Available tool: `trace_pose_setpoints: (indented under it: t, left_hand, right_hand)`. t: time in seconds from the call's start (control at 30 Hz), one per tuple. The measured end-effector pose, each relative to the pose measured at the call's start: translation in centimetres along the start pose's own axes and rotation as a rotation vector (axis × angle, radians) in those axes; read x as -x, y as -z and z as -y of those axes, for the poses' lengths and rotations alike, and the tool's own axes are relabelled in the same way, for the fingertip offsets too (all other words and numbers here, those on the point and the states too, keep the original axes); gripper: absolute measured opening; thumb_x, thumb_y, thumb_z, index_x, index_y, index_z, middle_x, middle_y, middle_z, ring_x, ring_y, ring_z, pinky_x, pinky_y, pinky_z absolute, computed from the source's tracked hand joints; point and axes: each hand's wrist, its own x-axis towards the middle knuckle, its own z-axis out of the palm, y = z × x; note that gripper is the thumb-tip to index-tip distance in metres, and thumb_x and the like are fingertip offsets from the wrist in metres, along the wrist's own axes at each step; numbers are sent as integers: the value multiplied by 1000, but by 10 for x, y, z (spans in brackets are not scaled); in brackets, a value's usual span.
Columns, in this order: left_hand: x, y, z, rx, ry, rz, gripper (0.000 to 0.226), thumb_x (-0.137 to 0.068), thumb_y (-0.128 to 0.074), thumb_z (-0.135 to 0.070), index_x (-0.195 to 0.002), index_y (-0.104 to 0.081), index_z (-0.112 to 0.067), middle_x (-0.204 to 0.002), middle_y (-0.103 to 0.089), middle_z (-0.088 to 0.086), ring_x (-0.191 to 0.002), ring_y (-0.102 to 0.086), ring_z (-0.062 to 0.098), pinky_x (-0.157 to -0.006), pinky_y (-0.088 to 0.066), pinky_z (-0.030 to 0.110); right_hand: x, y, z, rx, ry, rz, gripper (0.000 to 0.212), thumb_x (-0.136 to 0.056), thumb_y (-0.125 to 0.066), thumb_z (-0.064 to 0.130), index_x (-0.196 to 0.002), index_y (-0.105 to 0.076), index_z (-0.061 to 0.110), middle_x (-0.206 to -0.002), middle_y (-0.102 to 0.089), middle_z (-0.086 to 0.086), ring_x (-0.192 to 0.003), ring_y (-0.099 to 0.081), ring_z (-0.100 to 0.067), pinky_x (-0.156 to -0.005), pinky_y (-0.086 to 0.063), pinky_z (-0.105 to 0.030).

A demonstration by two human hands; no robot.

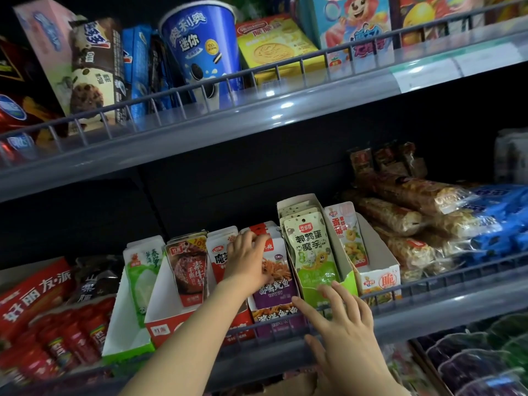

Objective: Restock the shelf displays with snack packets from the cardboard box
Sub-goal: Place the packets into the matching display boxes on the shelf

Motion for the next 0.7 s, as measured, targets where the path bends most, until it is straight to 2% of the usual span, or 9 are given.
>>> trace_pose_setpoints:
  t: [0.13,0.33,0.57,0.7]
  left_hand:
    - [3,1,5,47,32,79,99,-75,-76,-38,-149,-10,-27,-158,9,0,-145,9,25,-116,3,42]
    - [5,-2,5,81,52,54,112,-75,-75,-39,-150,8,-26,-159,4,-3,-146,6,19,-117,0,43]
    - [10,-6,7,115,71,75,113,-79,-69,-45,-149,17,-25,-157,20,-4,-143,20,14,-115,12,42]
    - [18,-3,7,163,79,78,108,-84,-64,-45,-148,20,-24,-156,24,-3,-143,21,14,-117,12,42]
  right_hand:
    - [1,1,-1,25,-4,22,88,-41,-87,47,-121,-52,41,-120,-51,-4,-119,-42,-28,-93,-28,-46]
    - [1,1,-1,17,-3,19,87,-42,-87,46,-121,-52,40,-120,-50,-4,-118,-42,-29,-92,-28,-46]
    - [1,2,-2,3,-10,53,83,-45,-87,43,-121,-55,39,-120,-55,-7,-120,-41,-30,-93,-28,-46]
    - [-1,7,-1,2,-12,78,84,-45,-88,45,-122,-55,39,-120,-60,-7,-120,-41,-30,-94,-28,-46]
